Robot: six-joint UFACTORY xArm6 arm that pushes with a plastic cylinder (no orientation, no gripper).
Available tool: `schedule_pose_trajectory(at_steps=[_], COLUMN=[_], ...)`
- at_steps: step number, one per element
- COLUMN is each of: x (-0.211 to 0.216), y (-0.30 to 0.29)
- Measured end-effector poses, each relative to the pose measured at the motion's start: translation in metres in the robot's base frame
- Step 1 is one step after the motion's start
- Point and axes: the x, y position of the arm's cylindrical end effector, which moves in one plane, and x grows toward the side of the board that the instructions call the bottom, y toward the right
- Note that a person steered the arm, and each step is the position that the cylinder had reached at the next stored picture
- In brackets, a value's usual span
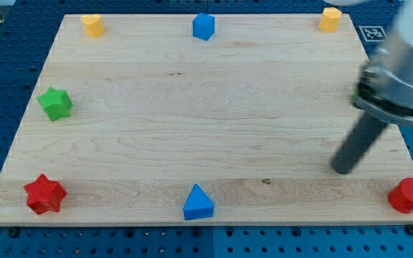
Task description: Slide the red star slightly up
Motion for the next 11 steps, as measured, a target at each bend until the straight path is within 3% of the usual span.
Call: schedule_pose_trajectory(at_steps=[3, 4, 6, 9, 11], x=[-0.024, -0.009, 0.067, 0.075, 0.076], y=[-0.227, -0.249, -0.255, -0.302, -0.412])
